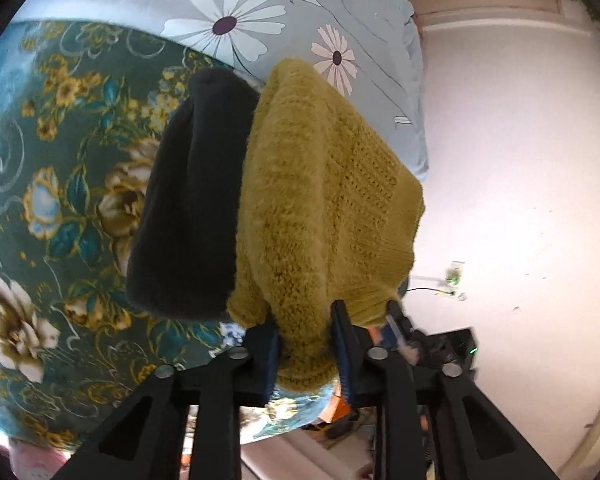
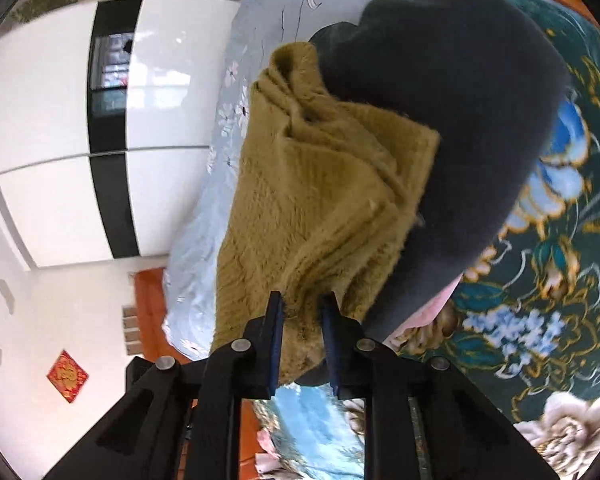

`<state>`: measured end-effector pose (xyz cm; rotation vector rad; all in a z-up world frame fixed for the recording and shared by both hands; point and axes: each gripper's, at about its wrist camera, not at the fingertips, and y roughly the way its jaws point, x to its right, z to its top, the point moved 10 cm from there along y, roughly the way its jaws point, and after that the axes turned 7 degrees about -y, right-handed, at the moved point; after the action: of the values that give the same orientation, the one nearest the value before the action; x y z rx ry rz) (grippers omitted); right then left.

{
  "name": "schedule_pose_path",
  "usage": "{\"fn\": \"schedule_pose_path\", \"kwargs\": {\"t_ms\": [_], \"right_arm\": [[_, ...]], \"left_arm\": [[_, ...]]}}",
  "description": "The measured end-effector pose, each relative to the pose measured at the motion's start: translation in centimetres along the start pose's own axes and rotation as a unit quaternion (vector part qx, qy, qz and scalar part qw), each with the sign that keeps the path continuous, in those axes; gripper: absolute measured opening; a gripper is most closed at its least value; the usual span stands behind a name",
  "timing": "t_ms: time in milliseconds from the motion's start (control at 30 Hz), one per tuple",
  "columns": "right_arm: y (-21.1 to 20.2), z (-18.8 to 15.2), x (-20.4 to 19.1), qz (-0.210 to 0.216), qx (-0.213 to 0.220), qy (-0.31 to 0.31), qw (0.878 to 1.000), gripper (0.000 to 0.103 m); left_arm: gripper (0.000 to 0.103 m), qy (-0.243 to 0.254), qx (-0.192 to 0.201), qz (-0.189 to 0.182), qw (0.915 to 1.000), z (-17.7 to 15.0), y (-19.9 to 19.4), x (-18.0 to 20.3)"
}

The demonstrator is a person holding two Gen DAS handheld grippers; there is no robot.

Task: Fold clothes
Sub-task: 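Carry the sweater with both tools over to the stack of black clothes, then lower the sweater onto the black clothes stack and open both tools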

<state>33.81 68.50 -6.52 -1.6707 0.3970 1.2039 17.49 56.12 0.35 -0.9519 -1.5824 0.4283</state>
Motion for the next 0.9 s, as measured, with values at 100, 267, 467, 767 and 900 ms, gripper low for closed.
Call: {"fn": "schedule_pose_path", "kwargs": {"t_ms": [100, 267, 467, 767, 900], "right_arm": [[0.1, 3.3, -2.8, 0.005, 0.000, -0.015, 1.000, 0.016], [-5.5, 9.2, -15.9, 0.065, 0.090, -0.182, 0.977, 0.016], [-2.2, 6.4, -3.9, -0.041, 0.047, -0.134, 0.989, 0.016], [-1.7, 3.9, 3.6, -0.090, 0.019, -0.081, 0.992, 0.020], [-4.4, 6.4, 0.3, -0.142, 0.053, -0.169, 0.974, 0.021]], "left_arm": [[0.019, 0.019, 0.027, -0.044, 0.9985, 2.7, -2.1, 5.2], [0.020, 0.111, 0.085, -0.143, 0.9799, 2.8, -6.7, 12.2], [0.020, 0.048, 0.012, 0.009, 0.9987, 0.8, 3.4, 0.1], [0.026, 0.044, -0.026, 0.030, 0.9982, -1.2, 3.8, -2.1], [0.030, 0.167, 0.039, 0.084, 0.9817, 0.0, 0.0, 1.5]]}}
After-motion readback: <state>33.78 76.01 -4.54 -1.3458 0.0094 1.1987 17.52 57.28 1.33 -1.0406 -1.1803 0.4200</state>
